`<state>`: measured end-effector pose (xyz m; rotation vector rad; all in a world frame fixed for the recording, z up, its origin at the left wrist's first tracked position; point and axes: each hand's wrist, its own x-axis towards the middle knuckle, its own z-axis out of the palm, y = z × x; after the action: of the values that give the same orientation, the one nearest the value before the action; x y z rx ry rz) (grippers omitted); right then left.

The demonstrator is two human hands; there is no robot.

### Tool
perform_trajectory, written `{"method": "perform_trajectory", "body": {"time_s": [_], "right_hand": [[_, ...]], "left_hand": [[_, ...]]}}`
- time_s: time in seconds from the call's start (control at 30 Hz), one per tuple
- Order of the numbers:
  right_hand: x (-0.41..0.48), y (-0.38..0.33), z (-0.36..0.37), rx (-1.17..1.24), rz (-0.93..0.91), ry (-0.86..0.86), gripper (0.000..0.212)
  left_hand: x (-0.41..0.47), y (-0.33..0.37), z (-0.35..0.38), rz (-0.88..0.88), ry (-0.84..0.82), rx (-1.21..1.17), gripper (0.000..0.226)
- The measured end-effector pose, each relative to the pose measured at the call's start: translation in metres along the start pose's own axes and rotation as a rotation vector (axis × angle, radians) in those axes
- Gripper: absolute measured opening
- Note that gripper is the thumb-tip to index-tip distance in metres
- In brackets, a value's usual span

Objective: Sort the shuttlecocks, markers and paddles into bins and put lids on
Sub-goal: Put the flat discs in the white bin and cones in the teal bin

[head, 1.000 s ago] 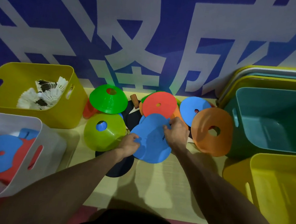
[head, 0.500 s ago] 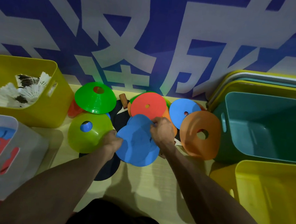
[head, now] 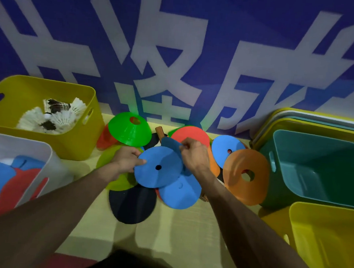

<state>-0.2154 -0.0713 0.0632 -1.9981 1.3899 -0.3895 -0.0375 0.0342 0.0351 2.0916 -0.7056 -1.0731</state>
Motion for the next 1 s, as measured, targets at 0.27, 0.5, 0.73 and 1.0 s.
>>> {"method": "perform_trajectory", "body": {"time_s": [0.27, 0.5, 0.73, 1.0], "right_hand": [[0.010, -0.088, 0.002, 0.129, -0.025, 0.198, 0.023], [0.007, -0.189, 0.017, 0.427, -0.148, 0.292, 0.018], [-0.017, -0.263, 0.096, 0.583, -0.219, 0.145, 0.014], [-0.052, -0.306, 0.185, 0.471, -0.266, -0.186, 0.016]], "left_hand": [[-0.030, 0.031, -0.093, 0.175, 0.076, -0.271, 0.007], [-0.064, 0.031, -0.194, 0.252, 0.301, -0.488, 0.003], [-0.093, -0.041, -0.287, 0.153, 0.507, -0.867, 0.010], [-0.110, -0.124, -0.337, 0.032, 0.620, -0.853, 0.004]]}}
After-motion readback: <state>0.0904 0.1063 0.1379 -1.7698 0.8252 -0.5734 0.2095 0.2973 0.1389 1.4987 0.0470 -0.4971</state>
